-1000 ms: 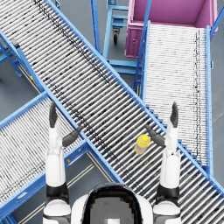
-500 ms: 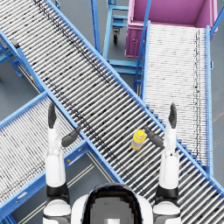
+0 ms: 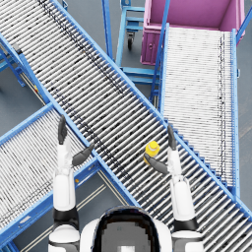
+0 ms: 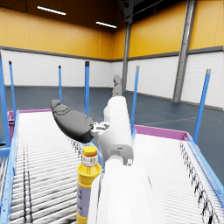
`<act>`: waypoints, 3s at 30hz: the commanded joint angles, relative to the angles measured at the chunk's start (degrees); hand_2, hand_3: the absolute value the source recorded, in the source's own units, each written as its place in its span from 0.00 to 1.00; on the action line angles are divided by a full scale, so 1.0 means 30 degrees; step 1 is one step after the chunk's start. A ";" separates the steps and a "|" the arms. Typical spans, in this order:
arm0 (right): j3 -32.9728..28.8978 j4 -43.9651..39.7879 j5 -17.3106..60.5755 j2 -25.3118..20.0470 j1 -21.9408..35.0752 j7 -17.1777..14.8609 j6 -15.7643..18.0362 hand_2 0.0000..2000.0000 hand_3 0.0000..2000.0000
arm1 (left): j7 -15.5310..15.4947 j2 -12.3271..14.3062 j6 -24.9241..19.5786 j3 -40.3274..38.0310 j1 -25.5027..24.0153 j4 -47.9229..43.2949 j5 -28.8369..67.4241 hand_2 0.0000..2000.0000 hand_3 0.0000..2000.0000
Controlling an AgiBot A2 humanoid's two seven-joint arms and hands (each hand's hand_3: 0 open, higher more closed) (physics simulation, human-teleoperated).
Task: Pick up the oil and place it on the left assembly line, put the cola on the right, and keep Sprite still
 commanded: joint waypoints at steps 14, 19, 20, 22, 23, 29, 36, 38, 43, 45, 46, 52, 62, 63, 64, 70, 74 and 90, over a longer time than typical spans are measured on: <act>0.3050 -1.2714 -0.0004 -0.1482 0.2623 0.0000 -0.0001 0.00 0.00 | 0.0000 0.0288 0.0000 0.0499 0.0200 0.0512 -0.0001 0.00 0.00; 0.2944 -1.5302 -0.0002 -0.2112 0.4000 0.0000 -0.0001 0.00 0.00 | 0.0000 0.0397 0.0000 0.0605 0.0271 0.0587 -0.0001 0.00 0.00; 0.2928 -1.5838 -0.0002 -0.2251 0.4336 0.0000 -0.0001 0.00 0.00 | 0.0000 0.0417 0.0000 0.0608 0.0273 0.0690 -0.0001 0.00 0.00; 0.3038 -1.7938 -0.0003 -0.2627 0.5315 0.0000 -0.0001 0.00 0.00 | 0.0000 0.0465 0.0000 0.0844 0.0296 0.0879 -0.0002 0.00 0.00; 0.3268 -1.8017 -0.0004 -0.2709 0.5444 0.0000 -0.0001 0.00 0.00 | 0.0000 0.0483 0.0000 0.0755 0.0290 0.0885 -0.0002 0.00 0.00; 0.3957 -1.9273 0.0014 -0.3293 0.6712 0.0040 0.0619 1.00 0.82 | 0.0000 0.0600 0.0000 0.0554 0.0342 0.1091 -0.0002 0.00 0.00; 0.2754 -0.8972 0.0048 -0.3208 0.6070 -0.0068 0.0477 1.00 1.00 | 0.0001 0.0567 0.0001 0.1047 -0.1015 0.0513 -0.0003 0.00 0.00; 0.2703 -0.7292 0.0024 -0.3865 0.7124 -0.0026 0.1073 1.00 1.00 | 0.0000 0.0555 0.0001 0.1249 -0.1303 0.0171 -0.0003 0.00 0.00; 0.4799 -0.5261 -0.0011 -0.2841 0.9335 -0.0002 0.1663 1.00 1.00 | 0.0000 0.0441 0.0000 0.2760 -0.2046 0.0105 -0.0002 0.00 0.00; 0.5353 -0.4946 0.0012 -0.3096 0.9673 -0.0016 0.1502 1.00 1.00 | 0.0000 0.0437 0.0000 0.3448 -0.2188 0.0512 -0.0001 0.00 0.00; 0.5685 -0.4704 0.0010 -0.3262 0.9739 -0.0013 0.1485 1.00 1.00 | 0.0000 0.0470 0.0000 0.3776 -0.2181 0.0816 -0.0001 0.00 0.00; 0.7872 -0.4206 0.0008 -0.3151 0.9139 -0.0007 0.1519 1.00 1.00 | 0.0000 0.1515 0.0000 0.5994 -0.1037 0.1649 0.0001 0.00 0.00; 1.0507 -0.4896 0.0048 -0.2389 0.8005 0.0146 0.0239 1.00 1.00 | 0.0058 0.2171 -0.1113 0.6407 -0.0461 0.1967 0.0036 0.00 0.00; 1.0664 -0.5246 0.0045 -0.2337 0.8006 0.0182 0.0093 1.00 1.00 | 0.0054 0.2130 -0.1212 0.6444 -0.0526 0.1769 0.0037 0.00 0.00; 1.0693 -0.5374 0.0040 -0.2233 0.7958 0.0228 0.0032 1.00 1.00 | 0.0058 0.2122 -0.1255 0.6455 -0.0536 0.1658 0.0040 0.68 0.16; 1.0663 -0.4049 0.0050 -0.2080 0.8245 0.0353 -0.0029 1.00 1.00 | -0.0072 0.1987 -0.3063 0.5578 -0.0627 0.1942 0.0041 1.00 1.00; 0.9588 -0.2448 0.0050 -0.1996 0.8071 0.0046 -0.0694 0.00 0.35 | -0.0210 0.1982 -0.2882 0.4711 -0.0878 0.1662 -0.0007 1.00 1.00; 0.7373 -0.2218 0.0008 -0.1686 0.6796 0.0000 -0.0004 0.00 0.00 | 0.0049 0.3012 -0.2454 -0.6445 -0.3697 0.0505 -0.0009 1.00 1.00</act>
